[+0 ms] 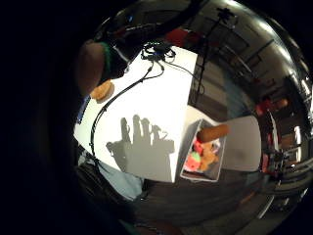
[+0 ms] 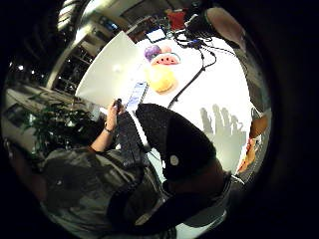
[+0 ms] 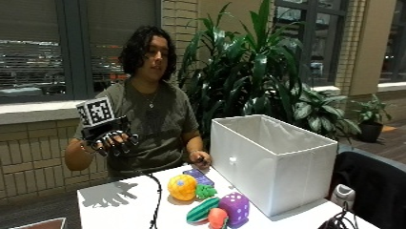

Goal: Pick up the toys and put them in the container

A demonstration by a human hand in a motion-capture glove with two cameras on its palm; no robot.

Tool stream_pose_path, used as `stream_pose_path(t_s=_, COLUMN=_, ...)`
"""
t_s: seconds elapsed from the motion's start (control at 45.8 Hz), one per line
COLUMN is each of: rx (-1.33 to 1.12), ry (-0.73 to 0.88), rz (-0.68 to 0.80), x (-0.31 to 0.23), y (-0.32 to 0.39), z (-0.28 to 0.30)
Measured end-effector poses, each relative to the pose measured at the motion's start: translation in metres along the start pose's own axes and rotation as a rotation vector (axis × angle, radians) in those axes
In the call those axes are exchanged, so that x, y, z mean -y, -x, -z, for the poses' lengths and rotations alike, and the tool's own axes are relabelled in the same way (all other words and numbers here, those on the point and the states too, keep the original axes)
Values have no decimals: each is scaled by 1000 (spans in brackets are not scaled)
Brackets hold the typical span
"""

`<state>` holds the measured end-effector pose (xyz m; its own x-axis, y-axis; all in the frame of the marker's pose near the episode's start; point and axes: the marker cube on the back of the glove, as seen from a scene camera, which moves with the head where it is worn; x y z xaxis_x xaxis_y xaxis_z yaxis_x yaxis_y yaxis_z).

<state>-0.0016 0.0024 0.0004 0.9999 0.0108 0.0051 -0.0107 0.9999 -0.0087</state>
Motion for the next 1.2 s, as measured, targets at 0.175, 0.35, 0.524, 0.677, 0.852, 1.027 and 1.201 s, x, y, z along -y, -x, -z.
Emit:
stream_pose_path(t_s=0.175, rx=23, ry=34, rz=-11, x=0, y=4, z=-5)
stream_pose_path(t_s=0.35, rx=37, ry=45, rz=9, x=12, y=10, z=-7)
stream_pose_path(t_s=0.524, rx=62, ry=59, rz=30, x=31, y=18, z=-13)
stream_pose_path(t_s=0.677, rx=130, ry=76, rz=72, x=62, y=45, z=-39)
stream_pose_path(t_s=0.852, rx=160, ry=127, rz=127, x=106, y=88, z=-91)
stream_pose_path(t_s=1.027, rx=102, ry=172, rz=155, x=144, y=113, z=-144)
stream_pose_path(t_s=1.201, rx=107, ry=127, rz=168, x=158, y=116, z=-193)
